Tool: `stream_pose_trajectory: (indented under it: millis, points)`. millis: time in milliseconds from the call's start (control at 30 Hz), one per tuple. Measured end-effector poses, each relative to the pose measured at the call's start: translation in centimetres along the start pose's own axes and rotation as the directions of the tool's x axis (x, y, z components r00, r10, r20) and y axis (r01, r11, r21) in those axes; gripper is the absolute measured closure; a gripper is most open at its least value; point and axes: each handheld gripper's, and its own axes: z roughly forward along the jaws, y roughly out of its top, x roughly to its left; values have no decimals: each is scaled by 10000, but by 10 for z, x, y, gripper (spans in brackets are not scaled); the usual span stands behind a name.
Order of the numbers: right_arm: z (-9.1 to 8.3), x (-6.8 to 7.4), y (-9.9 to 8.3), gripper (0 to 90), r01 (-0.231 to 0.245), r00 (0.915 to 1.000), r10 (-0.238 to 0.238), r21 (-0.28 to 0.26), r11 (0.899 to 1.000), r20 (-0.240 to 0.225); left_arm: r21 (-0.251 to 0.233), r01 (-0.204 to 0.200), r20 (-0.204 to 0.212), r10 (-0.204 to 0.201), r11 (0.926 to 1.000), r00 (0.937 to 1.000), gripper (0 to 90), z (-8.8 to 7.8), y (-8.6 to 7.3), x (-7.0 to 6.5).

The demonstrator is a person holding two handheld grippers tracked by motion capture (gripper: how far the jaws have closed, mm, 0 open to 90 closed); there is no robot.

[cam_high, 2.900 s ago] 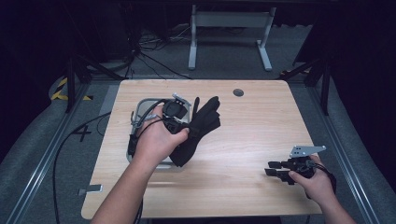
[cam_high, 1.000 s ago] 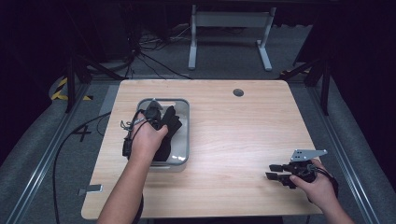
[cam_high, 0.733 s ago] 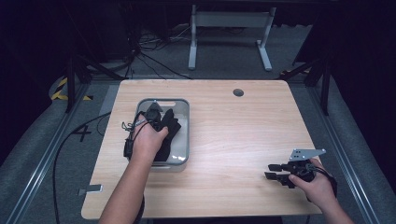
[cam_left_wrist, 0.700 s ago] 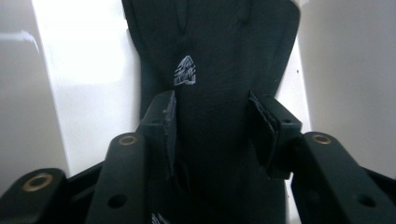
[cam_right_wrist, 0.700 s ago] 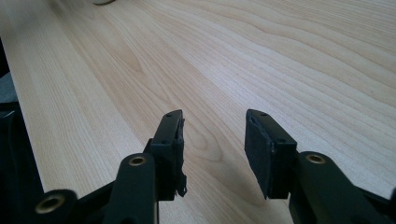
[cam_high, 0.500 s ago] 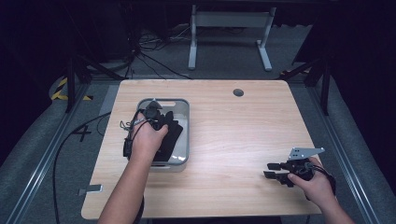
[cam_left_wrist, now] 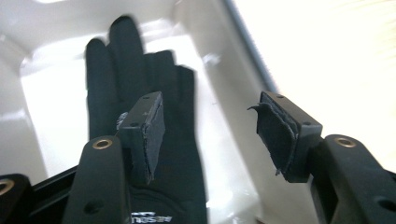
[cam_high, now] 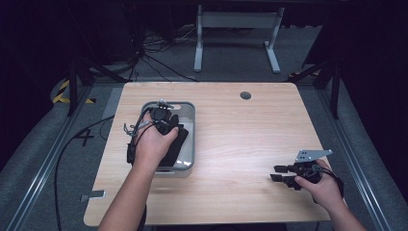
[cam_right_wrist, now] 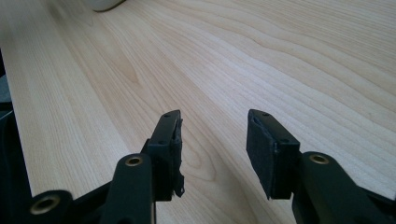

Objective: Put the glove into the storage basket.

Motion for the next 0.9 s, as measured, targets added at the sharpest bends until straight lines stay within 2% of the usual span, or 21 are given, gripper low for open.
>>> stream_pose_trajectory:
  millis: [67, 200, 300, 367, 400, 533, 700, 833, 867, 900]
  points:
    - [0, -1, 0, 561, 23, 10000, -23, -23, 10000, 5, -233, -219, 248, 225, 9995, 9994, 428, -9, -2, -8]
    - [0, -1, 0, 558, -20, 10000, 20, -27, 10000, -11, -477, -690, 478, 713, 9965, 9963, 427, -20, -6, -22]
    - [-1, -1, 0, 557, -2, 10000, 2, -37, 10000, 17, -586, -1103, 806, 1149, 9922, 9901, 426, -26, -10, -33]
    - [-2, -1, 0, 556, -7, 10000, 7, -53, 10000, 33, -644, -1353, 1095, 1417, 9887, 9838, 426, -29, -13, -39]
    - [-2, -1, 0, 555, -1, 10000, 1, -57, 10000, 40, -674, -1582, 1240, 1656, 9851, 9784, 425, -31, -15, -42]
    - [-2, -1, -1, 555, -14, 10000, 14, -61, 10000, 68, -967, -2054, 1748, 2198, 9739, 9598, 425, -35, -25, -51]
    - [-4, -2, -2, 553, -63, 9999, 64, -93, 9999, 137, -1108, -2503, 2395, 2703, 9618, 9325, 429, -35, -36, -63]
    - [-5, -2, -4, 552, -72, 9999, 73, -71, 9999, 138, -1262, -2884, 2878, 3132, 9492, 9050, 427, -31, -48, -71]
    - [-5, -1, -4, 552, -109, 9998, 110, -58, 9999, 153, -1292, -2992, 3038, 3250, 9454, 8956, 424, -29, -51, -74]
    - [-5, -1, -5, 552, -116, 9998, 117, -74, 9999, 153, -1310, -3014, 3107, 3278, 9445, 8922, 421, -27, -54, -76]
